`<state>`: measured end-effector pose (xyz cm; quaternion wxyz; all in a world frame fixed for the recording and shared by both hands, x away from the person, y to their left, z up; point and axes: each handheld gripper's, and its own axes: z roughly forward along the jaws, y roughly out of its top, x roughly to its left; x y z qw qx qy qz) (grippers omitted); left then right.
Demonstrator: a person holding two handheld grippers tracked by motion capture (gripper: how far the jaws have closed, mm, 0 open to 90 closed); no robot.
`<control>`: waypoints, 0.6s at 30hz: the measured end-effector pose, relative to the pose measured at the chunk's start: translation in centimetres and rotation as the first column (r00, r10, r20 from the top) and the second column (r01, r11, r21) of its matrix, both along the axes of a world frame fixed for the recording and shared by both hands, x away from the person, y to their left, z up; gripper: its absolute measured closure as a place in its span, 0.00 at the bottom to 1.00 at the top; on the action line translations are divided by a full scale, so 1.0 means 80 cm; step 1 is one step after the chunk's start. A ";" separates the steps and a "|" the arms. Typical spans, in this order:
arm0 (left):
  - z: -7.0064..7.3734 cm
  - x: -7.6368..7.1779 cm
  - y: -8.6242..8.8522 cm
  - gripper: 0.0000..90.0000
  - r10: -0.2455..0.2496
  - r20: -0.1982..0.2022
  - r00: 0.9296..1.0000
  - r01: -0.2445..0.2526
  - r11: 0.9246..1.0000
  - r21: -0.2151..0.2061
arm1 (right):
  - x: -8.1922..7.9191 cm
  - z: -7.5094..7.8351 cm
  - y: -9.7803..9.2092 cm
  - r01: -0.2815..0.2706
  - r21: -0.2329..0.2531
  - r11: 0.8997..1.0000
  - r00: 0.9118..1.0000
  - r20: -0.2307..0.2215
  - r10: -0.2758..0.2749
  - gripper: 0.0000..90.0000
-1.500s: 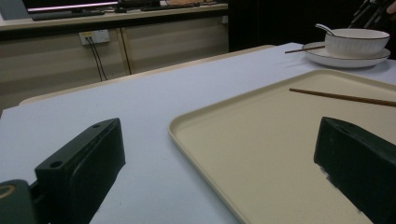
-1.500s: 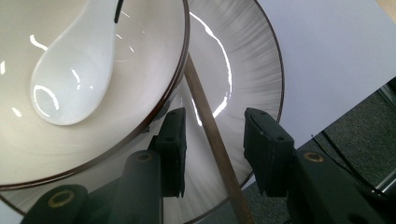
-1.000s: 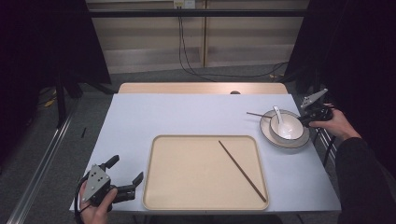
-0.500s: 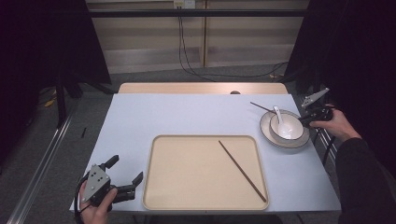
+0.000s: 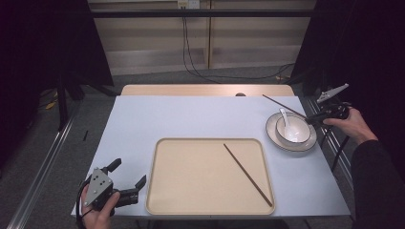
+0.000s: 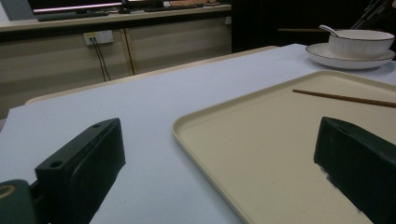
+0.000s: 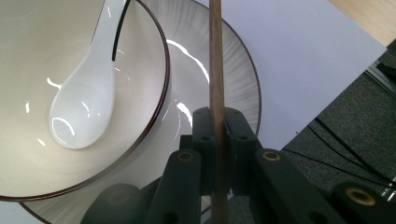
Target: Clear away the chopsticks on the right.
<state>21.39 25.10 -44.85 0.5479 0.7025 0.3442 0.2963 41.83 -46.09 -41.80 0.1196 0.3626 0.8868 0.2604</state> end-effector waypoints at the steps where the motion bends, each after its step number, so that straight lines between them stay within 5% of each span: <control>1: 0.000 0.000 0.000 0.02 0.000 0.001 1.000 0.000 1.000 -0.004 | -0.002 0.003 -0.001 0.016 0.008 1.000 1.000 -0.007 -0.016 0.94; 10: 0.001 0.000 0.001 0.02 0.006 0.004 1.000 -0.006 1.000 0.012 | -0.014 0.022 -0.002 0.071 0.090 0.993 0.997 0.004 -0.071 0.94; 18: 0.001 0.000 0.001 0.02 0.003 0.004 1.000 -0.003 1.000 0.012 | -0.037 0.042 0.004 0.120 0.199 0.973 0.993 0.001 -0.122 0.94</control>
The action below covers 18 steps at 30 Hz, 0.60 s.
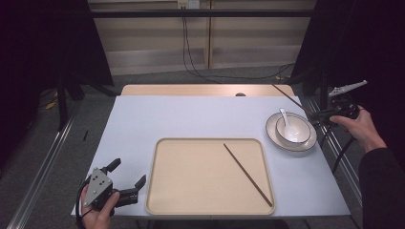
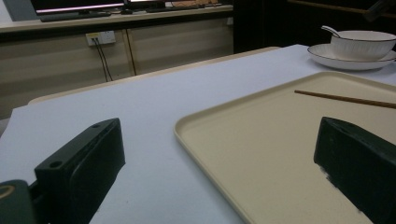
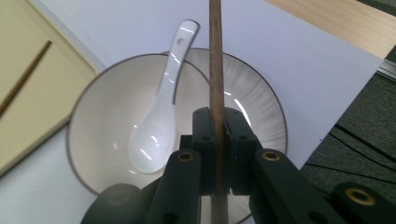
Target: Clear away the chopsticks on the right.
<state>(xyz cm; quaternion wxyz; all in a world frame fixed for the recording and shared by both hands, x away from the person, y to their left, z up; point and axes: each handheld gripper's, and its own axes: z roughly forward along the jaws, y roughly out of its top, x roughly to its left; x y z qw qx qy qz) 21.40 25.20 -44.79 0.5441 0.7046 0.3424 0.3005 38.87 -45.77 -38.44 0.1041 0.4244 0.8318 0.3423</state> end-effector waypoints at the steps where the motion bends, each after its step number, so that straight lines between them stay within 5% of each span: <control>1: 0.000 0.000 0.000 0.02 0.000 0.000 1.000 0.000 1.000 -0.002 | -0.005 0.002 0.002 0.007 0.011 1.000 1.000 -0.002 -0.007 0.94; 6: 0.000 0.000 -0.001 0.02 -0.001 -0.002 1.000 0.001 1.000 0.002 | -0.026 0.004 0.005 0.095 0.103 0.990 0.995 0.002 -0.096 0.94; 18: 0.001 0.001 -0.001 0.02 0.004 0.007 1.000 -0.004 1.000 0.007 | -0.080 0.002 0.028 0.181 0.161 0.970 0.984 -0.021 -0.180 0.94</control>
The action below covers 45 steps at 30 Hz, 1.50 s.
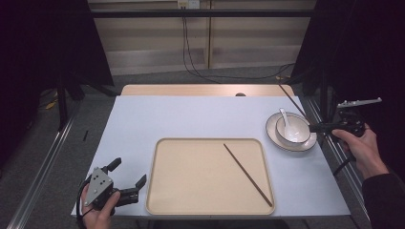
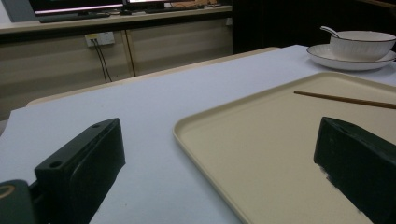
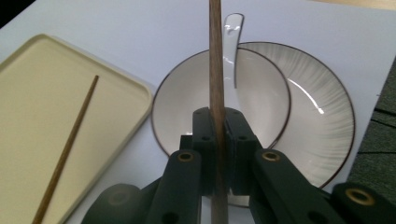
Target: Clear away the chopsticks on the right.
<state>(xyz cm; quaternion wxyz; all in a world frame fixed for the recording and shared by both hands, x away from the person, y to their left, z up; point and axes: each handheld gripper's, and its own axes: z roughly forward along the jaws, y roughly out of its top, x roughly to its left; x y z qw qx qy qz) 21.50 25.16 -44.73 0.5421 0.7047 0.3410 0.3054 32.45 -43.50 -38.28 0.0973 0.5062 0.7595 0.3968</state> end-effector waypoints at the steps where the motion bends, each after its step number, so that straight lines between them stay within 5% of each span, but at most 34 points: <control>1: 0.000 0.000 0.000 0.02 -0.004 -0.001 1.000 0.004 1.000 -0.007 | -0.004 0.001 0.002 -0.001 0.009 1.000 1.000 -0.002 0.001 0.94; 13: 0.000 0.000 0.000 0.02 0.000 -0.002 1.000 0.000 1.000 -0.003 | -0.064 -0.005 0.045 0.037 0.165 0.986 0.999 -0.006 -0.037 0.94; 28: 0.000 0.001 0.000 0.02 -0.003 0.001 1.000 0.003 1.000 -0.002 | -0.104 -0.035 0.120 -0.020 0.277 0.961 0.998 -0.059 0.038 0.94; 35: 0.000 0.001 -0.002 0.02 -0.005 0.003 1.000 0.005 1.000 -0.008 | -0.112 -0.051 0.147 -0.017 0.264 0.964 0.993 -0.107 0.047 0.94; 45: 0.000 0.001 -0.002 0.02 -0.009 -0.001 1.000 0.009 1.000 -0.003 | -0.121 -0.078 0.187 -0.064 0.252 0.966 0.976 -0.188 0.114 0.94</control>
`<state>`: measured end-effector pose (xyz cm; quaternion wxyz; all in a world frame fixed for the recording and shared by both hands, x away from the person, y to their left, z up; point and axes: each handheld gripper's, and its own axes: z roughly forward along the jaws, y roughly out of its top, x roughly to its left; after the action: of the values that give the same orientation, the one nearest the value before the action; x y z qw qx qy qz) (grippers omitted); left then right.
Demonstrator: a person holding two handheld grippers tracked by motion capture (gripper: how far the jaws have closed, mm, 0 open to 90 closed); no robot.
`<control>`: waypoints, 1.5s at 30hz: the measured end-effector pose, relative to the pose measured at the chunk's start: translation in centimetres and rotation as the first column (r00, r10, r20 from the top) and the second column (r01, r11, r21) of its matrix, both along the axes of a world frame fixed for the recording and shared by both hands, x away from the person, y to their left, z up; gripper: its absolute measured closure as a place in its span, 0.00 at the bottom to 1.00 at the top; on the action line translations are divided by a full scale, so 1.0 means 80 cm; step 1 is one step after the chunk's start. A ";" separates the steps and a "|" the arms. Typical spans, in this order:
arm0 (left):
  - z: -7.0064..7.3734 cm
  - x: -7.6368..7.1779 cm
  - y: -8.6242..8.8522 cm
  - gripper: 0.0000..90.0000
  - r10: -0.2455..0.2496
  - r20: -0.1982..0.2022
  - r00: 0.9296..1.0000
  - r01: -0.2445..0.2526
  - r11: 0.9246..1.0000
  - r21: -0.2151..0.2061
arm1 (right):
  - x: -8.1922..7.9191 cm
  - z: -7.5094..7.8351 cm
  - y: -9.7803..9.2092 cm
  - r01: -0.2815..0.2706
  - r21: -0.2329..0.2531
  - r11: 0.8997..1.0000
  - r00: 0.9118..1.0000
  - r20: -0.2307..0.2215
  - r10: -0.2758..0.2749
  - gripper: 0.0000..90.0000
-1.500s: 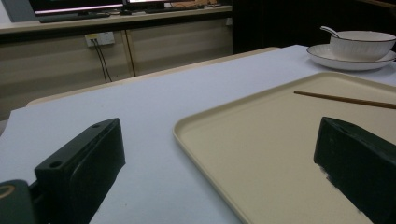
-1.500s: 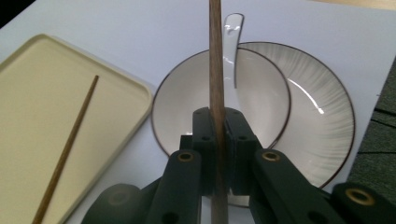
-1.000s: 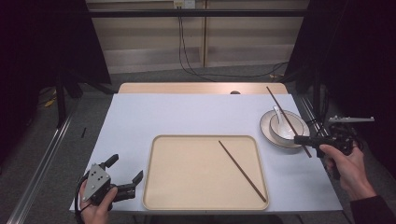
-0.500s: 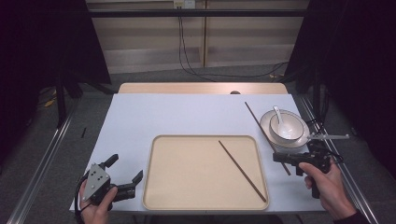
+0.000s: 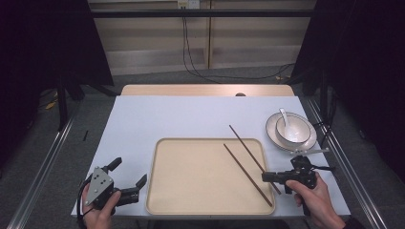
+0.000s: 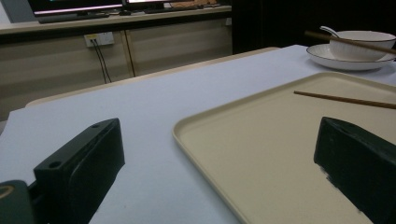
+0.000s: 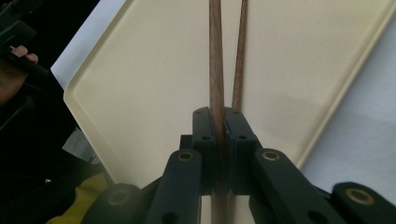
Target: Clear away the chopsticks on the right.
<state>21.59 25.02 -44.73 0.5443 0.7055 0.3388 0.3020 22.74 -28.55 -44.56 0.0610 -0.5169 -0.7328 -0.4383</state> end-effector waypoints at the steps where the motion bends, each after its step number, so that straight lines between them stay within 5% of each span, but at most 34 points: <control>1: 0.000 0.000 0.000 0.02 0.006 0.001 1.000 -0.006 1.000 0.000 | -0.001 -0.002 0.003 -0.002 0.003 1.000 1.000 -0.007 0.002 0.94; 22: 0.000 0.002 0.000 0.02 -0.006 0.003 1.000 0.006 1.000 0.004 | -0.006 -0.041 0.044 -0.074 -0.033 0.997 0.988 -0.136 0.069 0.94; 39: 0.000 0.001 -0.001 0.02 -0.004 0.002 1.000 0.004 1.000 0.003 | -0.006 -0.041 0.044 -0.089 -0.030 0.996 0.989 -0.118 0.085 0.90; 45: 0.000 0.001 0.000 0.02 -0.004 -0.002 1.000 0.004 1.000 -0.004 | -0.009 -0.033 0.037 -0.094 -0.019 0.995 0.994 -0.055 0.093 0.73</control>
<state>21.66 24.99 -44.75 0.5460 0.7054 0.3387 0.2993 22.04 -25.60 -47.22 0.0957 -0.4943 -0.7589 -0.4130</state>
